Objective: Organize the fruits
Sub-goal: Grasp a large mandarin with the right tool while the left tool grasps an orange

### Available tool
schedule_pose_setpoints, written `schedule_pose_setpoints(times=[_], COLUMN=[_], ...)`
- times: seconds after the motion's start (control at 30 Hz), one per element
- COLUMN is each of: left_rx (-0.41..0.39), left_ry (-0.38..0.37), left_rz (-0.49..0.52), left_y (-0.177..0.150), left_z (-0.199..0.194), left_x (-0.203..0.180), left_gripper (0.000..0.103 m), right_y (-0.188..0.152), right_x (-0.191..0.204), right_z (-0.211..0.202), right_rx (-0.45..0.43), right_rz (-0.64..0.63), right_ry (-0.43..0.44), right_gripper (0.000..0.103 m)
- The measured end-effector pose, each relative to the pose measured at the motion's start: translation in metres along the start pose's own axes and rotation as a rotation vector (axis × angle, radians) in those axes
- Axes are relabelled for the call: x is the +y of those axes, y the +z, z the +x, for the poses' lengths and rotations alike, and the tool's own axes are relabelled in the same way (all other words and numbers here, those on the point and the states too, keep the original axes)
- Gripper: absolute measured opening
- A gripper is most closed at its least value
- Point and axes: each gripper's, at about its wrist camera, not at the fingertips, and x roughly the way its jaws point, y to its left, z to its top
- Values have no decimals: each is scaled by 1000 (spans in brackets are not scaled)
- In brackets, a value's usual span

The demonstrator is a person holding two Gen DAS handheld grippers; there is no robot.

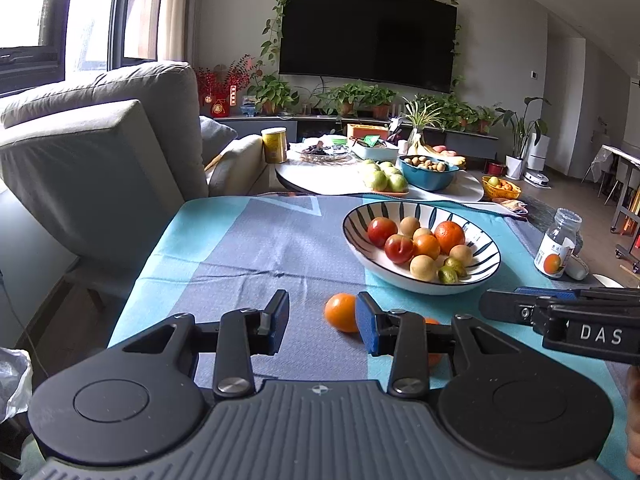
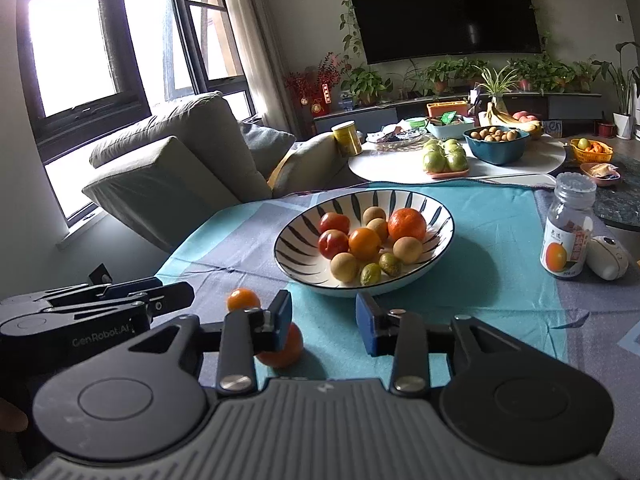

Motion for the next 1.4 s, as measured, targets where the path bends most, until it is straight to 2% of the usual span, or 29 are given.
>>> schedule_pose_setpoints(times=[0.33,0.93,1.27,1.4], left_rx=[18,27,37,51], left_ry=[13,-30,-39,-56], left_rz=[-25,-65,-70,-42], left_y=[-13,-22,-23,-20], left_z=[-2,0,3,13], left_x=[12,26,29,20], left_gripper=[35,35,35,35], right_y=[-11,-18,-18,-15], right_x=[18,33,38,32], right_z=[11,34,53,49], right_rx=[66,134,137,131], right_rz=[-34,-63,-89,-62], right_ry=[31,-17,-80,-61], right_gripper=[78,78,78,78])
